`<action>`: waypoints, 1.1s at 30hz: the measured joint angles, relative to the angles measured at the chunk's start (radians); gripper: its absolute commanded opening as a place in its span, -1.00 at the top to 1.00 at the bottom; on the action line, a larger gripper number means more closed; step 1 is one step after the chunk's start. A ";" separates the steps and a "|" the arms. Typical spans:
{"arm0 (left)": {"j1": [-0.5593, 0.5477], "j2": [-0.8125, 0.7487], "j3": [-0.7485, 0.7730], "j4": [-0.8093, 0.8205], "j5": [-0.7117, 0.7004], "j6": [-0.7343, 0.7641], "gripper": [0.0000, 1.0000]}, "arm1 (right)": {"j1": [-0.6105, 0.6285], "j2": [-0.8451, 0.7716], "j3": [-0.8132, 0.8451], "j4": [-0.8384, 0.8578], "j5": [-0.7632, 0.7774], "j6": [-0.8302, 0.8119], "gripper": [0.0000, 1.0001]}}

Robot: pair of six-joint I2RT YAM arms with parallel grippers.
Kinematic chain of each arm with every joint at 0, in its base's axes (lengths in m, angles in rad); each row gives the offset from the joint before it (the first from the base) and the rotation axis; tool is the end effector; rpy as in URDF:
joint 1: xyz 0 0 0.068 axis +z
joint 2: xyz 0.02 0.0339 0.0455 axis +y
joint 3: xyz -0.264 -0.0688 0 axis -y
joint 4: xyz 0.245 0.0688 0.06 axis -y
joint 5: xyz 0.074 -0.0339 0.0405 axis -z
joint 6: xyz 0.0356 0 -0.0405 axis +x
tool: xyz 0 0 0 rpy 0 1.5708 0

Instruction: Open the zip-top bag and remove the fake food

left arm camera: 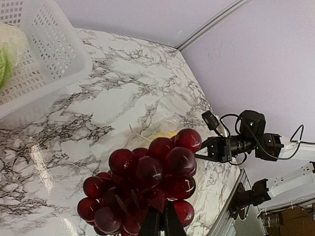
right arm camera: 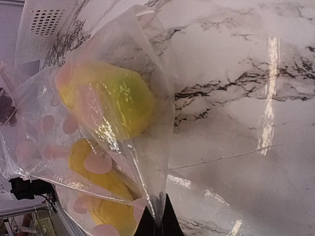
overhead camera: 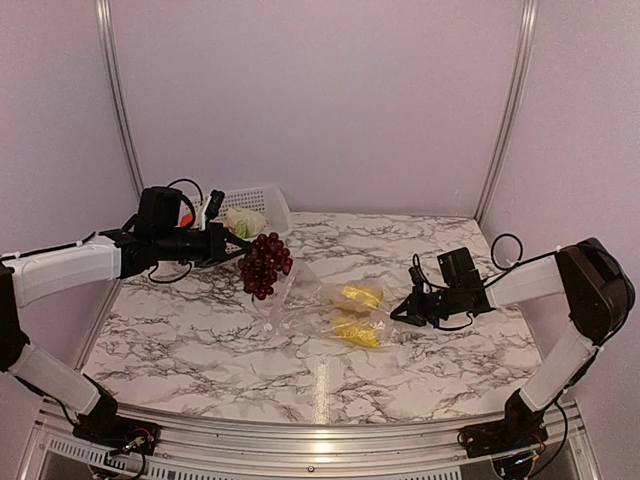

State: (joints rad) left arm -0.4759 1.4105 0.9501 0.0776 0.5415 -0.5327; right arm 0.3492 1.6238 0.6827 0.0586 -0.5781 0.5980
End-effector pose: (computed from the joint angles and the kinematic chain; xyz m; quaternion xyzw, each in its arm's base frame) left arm 0.2769 -0.1634 0.2800 0.1270 0.8024 -0.4546 0.3651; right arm 0.2684 0.1184 0.1343 0.0165 0.9073 0.3863 0.1654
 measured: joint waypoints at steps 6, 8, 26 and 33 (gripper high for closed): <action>0.146 -0.029 0.077 0.000 -0.005 -0.041 1.00 | 0.000 0.000 0.000 0.000 0.006 0.001 1.00; 0.188 -0.021 0.132 -0.003 -0.021 -0.044 1.00 | 0.000 -0.001 0.000 0.000 0.008 0.004 1.00; 0.365 0.396 0.414 -0.097 -0.293 -0.023 1.00 | 0.000 -0.006 0.000 0.000 0.013 0.027 1.00; 0.366 0.461 0.443 -0.165 -0.312 0.001 0.01 | 0.000 -0.006 0.002 0.000 0.010 0.026 1.00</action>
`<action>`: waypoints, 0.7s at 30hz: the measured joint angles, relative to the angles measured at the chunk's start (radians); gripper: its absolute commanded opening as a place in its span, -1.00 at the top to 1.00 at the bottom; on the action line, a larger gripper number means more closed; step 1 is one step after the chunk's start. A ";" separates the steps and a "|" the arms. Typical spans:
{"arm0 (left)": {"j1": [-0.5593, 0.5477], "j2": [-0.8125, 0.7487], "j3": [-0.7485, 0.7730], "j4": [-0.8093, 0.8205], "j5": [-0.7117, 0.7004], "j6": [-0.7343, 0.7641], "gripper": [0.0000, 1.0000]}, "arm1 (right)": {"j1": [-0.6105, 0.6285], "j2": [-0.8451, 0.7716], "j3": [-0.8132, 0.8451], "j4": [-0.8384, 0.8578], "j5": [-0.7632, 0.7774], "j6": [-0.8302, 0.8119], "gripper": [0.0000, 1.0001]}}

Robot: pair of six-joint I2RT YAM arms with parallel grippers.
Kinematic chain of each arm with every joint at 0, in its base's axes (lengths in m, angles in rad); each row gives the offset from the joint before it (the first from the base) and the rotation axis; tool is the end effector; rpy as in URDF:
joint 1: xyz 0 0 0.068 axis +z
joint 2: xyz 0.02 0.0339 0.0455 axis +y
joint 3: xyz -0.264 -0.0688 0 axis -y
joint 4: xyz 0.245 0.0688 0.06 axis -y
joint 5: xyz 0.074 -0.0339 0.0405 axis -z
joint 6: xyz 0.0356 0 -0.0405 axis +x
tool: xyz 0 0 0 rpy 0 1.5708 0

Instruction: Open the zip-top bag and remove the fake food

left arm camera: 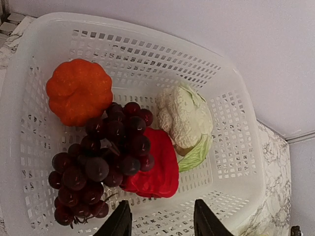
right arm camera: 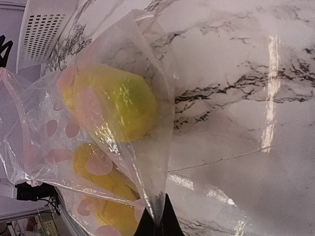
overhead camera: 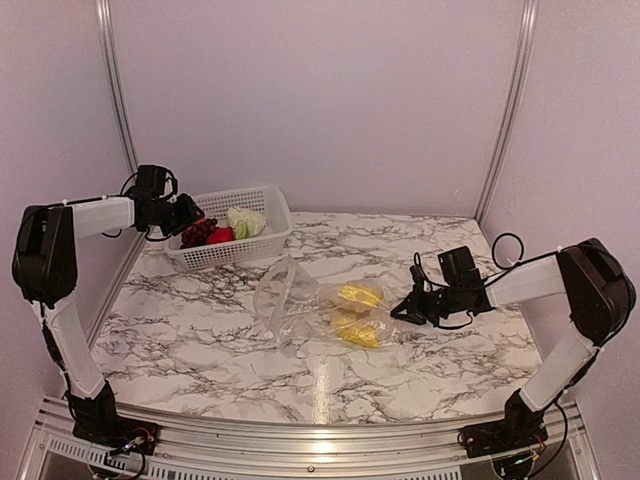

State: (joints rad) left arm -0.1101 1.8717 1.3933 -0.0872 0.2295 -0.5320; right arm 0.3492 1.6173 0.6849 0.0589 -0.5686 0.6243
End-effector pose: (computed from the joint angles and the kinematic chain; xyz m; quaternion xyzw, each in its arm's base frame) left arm 0.4316 -0.0559 0.2479 -0.1284 0.8628 -0.2462 0.4224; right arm 0.2690 0.1183 0.1365 0.0288 0.9067 0.3864 0.1665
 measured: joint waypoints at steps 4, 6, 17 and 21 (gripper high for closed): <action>0.000 -0.016 0.000 -0.025 0.024 0.018 -0.18 | 0.000 0.000 0.014 0.000 -0.013 -0.002 0.88; 0.000 -0.044 -0.014 -0.031 0.054 0.031 -0.18 | 0.000 0.000 0.027 0.000 -0.022 -0.008 0.66; -0.075 -0.466 -0.379 -0.060 0.340 0.103 0.03 | -0.013 -0.023 0.122 -0.061 -0.072 -0.057 -0.26; -0.165 -0.547 -0.508 -0.060 0.401 0.094 0.16 | -0.031 -0.097 0.087 -0.114 -0.076 -0.073 -0.29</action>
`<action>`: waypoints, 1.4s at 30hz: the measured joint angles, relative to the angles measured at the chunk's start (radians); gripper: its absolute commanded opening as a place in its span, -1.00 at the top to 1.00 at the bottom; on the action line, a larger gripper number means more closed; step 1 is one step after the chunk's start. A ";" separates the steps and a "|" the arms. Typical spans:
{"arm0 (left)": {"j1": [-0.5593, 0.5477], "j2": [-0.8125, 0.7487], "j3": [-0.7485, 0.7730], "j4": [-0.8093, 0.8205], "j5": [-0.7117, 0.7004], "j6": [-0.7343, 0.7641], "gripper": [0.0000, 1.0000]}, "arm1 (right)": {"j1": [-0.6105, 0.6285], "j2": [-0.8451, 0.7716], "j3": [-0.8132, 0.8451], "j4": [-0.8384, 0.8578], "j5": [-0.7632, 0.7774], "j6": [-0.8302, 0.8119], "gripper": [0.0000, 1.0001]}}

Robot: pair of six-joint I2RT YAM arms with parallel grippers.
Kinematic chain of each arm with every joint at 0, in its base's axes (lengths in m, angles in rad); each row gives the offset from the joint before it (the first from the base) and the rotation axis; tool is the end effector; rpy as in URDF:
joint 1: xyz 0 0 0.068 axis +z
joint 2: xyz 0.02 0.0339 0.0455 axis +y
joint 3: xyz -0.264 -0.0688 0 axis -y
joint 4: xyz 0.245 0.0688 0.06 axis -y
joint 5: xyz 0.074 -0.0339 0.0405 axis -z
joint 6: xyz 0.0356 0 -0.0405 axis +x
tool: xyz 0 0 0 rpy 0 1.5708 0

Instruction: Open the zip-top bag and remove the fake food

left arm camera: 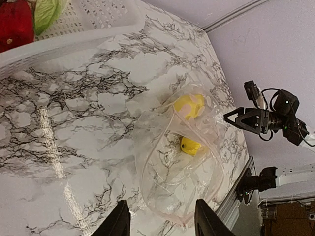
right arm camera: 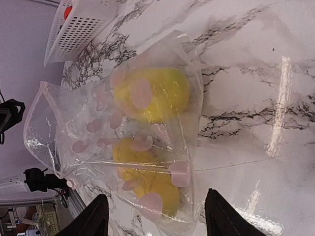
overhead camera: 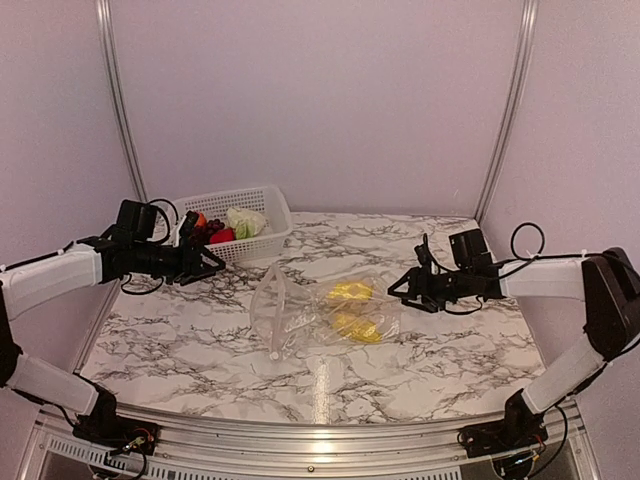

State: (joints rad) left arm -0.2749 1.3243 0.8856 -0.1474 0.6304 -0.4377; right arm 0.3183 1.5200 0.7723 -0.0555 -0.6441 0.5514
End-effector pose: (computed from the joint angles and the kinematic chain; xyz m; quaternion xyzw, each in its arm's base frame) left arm 0.2719 -0.0985 0.2629 0.0779 0.8470 -0.4128 0.3259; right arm 0.2765 0.1136 0.1808 -0.0154 0.8874 0.4158 0.1985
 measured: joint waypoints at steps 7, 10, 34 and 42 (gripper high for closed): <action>-0.174 -0.034 -0.100 0.050 0.034 -0.074 0.47 | -0.005 -0.094 -0.113 -0.043 -0.010 -0.002 -0.24; -0.237 -0.014 -0.117 0.115 0.034 -0.121 0.53 | -0.005 -0.098 -0.158 -0.041 -0.027 0.015 -0.22; -0.417 0.657 0.200 0.492 0.008 -0.328 0.47 | 0.123 0.194 -0.022 -0.027 0.065 -0.021 1.00; -0.461 0.743 0.247 0.533 0.036 -0.335 0.22 | 0.142 0.227 0.023 -0.043 0.060 -0.071 1.00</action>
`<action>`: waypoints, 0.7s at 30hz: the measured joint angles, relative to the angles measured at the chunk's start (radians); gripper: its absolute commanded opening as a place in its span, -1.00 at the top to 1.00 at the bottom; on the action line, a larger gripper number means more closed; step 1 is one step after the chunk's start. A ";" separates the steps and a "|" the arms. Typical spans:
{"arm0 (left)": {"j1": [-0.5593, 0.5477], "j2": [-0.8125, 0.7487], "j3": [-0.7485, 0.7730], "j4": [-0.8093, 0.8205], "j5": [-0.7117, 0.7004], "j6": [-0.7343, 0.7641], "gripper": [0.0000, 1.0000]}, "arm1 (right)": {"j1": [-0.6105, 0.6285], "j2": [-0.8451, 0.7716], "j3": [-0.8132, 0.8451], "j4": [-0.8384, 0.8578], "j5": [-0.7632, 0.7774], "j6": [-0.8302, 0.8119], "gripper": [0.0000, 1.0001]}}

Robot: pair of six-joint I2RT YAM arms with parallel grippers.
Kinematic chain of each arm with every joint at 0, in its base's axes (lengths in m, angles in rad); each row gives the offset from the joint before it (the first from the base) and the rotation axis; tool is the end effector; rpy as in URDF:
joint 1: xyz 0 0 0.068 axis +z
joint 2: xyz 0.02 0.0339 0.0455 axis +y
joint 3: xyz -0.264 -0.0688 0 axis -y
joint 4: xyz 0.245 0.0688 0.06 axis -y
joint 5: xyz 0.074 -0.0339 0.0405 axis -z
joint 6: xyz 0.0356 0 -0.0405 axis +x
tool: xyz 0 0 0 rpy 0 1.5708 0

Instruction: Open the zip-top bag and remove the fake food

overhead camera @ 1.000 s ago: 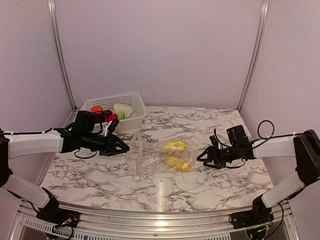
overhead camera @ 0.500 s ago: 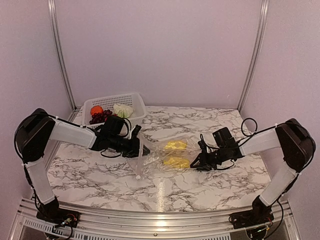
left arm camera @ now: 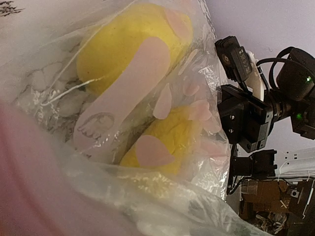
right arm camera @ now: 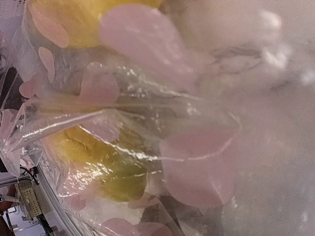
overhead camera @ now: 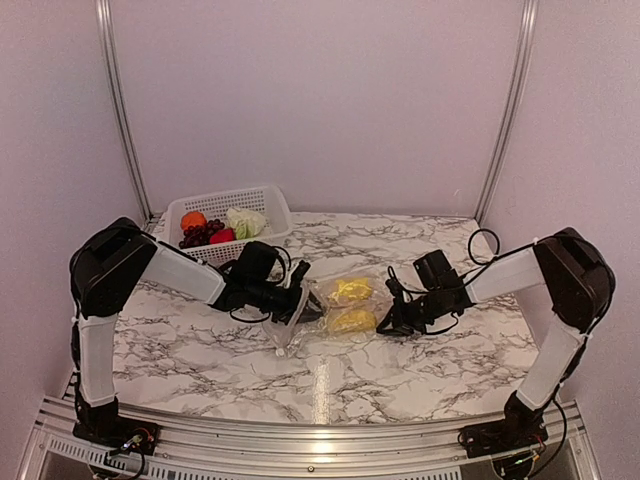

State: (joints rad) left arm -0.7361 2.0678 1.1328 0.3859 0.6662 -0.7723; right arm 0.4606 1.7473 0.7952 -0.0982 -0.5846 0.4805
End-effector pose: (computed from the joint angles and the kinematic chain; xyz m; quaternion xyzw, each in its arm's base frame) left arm 0.3014 -0.3027 0.1308 0.1449 0.8271 -0.5242 0.1414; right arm 0.2680 0.1549 0.1187 -0.0649 0.9260 0.3599 0.0934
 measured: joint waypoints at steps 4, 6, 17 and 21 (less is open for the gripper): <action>-0.019 0.026 0.009 0.008 0.021 0.011 0.12 | 0.004 0.012 0.009 0.000 -0.016 -0.012 1.00; -0.023 0.044 0.019 0.012 0.033 0.014 0.15 | 0.007 0.016 0.014 0.000 -0.021 -0.016 1.00; -0.035 0.034 -0.013 0.106 0.129 -0.004 0.77 | 0.011 0.029 0.026 -0.001 -0.032 -0.026 1.00; -0.035 -0.064 -0.097 0.153 0.166 -0.008 0.84 | 0.013 0.029 0.026 -0.003 -0.032 -0.029 1.00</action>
State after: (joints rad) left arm -0.7712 2.0041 1.0355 0.5385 0.8322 -0.7803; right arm 0.4740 1.7763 0.8215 -0.1009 -0.6170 0.4511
